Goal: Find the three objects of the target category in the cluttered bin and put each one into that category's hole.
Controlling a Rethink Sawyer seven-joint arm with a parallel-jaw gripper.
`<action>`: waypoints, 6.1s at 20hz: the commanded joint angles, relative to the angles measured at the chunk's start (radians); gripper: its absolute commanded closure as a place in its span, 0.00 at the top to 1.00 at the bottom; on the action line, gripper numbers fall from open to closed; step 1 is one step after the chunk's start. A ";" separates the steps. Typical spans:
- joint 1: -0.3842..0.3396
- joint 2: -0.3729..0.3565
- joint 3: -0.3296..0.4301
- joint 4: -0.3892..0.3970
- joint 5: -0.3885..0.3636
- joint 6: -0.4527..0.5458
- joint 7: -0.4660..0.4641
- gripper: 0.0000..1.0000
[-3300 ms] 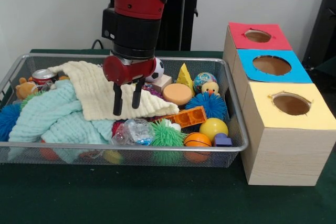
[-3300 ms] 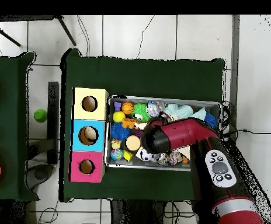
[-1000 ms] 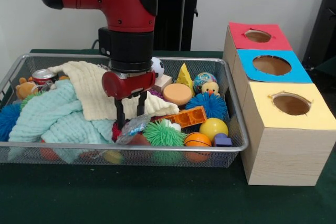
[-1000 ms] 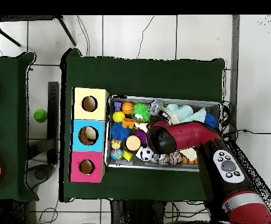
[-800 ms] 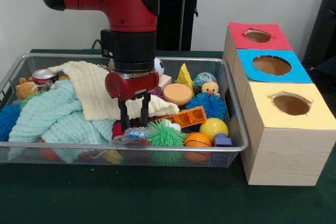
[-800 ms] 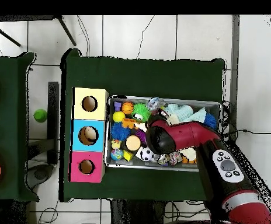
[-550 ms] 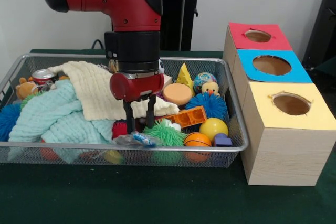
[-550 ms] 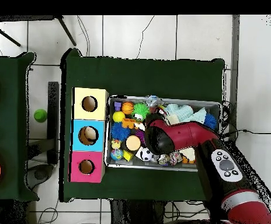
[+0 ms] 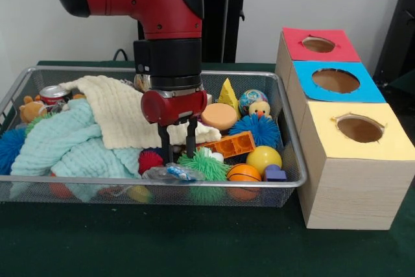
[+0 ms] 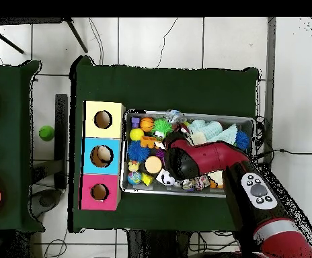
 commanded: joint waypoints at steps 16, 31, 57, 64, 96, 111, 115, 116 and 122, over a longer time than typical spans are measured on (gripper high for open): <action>0.050 -0.051 0.020 0.042 0.023 0.206 0.031 1.00; 0.021 -0.149 0.078 0.082 0.063 0.396 -0.063 1.00; -0.022 0.031 0.370 -0.364 0.084 1.158 -0.602 1.00; 0.039 0.067 0.343 -0.523 0.065 1.234 -0.611 1.00; 0.027 0.075 0.315 -0.568 0.091 1.143 -0.587 1.00; -0.036 0.090 0.350 -0.547 0.101 1.023 -0.587 1.00; -0.044 0.094 0.359 -0.554 0.118 1.012 -0.581 1.00; -0.040 0.099 0.360 -0.558 0.119 1.009 -0.576 1.00; -0.034 0.116 0.375 -0.595 0.141 1.015 -0.569 1.00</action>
